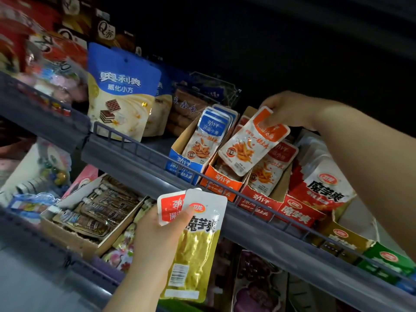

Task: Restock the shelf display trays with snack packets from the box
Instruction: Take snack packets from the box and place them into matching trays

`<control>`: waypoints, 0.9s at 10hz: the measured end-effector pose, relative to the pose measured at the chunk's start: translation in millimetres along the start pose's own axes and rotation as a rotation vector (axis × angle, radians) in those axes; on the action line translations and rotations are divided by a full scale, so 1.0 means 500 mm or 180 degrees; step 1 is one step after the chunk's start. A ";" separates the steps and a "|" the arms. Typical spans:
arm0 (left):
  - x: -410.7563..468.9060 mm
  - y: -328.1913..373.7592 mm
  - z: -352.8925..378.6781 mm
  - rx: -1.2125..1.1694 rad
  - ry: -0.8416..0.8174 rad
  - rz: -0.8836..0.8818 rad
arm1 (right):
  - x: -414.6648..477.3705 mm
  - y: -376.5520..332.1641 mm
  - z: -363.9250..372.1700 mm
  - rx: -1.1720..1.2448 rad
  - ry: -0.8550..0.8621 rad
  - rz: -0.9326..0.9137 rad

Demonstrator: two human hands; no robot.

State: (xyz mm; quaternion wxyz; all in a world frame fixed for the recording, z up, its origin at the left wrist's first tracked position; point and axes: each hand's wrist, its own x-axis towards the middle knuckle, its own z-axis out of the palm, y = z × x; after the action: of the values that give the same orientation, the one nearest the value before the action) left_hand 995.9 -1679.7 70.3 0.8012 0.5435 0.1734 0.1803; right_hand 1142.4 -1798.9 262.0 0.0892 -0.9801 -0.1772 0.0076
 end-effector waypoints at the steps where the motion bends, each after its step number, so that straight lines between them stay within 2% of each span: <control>1: -0.005 0.006 0.005 -0.0055 -0.0026 0.0040 | 0.007 -0.011 0.020 -0.0198 -0.0240 -0.0068; 3: 0.000 -0.008 0.003 0.0006 0.0015 0.0074 | 0.031 -0.031 0.076 -0.0580 -0.0388 -0.0126; 4: 0.010 -0.027 -0.002 0.0104 0.0010 0.0068 | 0.037 -0.024 0.099 -0.0514 -0.0331 -0.0182; 7: 0.010 -0.033 0.007 -0.0092 -0.0076 -0.0147 | 0.041 -0.009 0.127 -0.0762 0.0061 -0.0367; 9: 0.006 -0.032 0.012 -0.0114 -0.0165 -0.0275 | 0.012 -0.002 0.105 -0.0517 0.0305 -0.0404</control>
State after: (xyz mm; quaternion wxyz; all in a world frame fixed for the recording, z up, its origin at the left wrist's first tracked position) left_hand 1003.0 -1688.9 57.1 0.8221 0.5255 0.1726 0.1345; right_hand 1145.2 -1787.0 210.3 0.0182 -0.9701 -0.2345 -0.0593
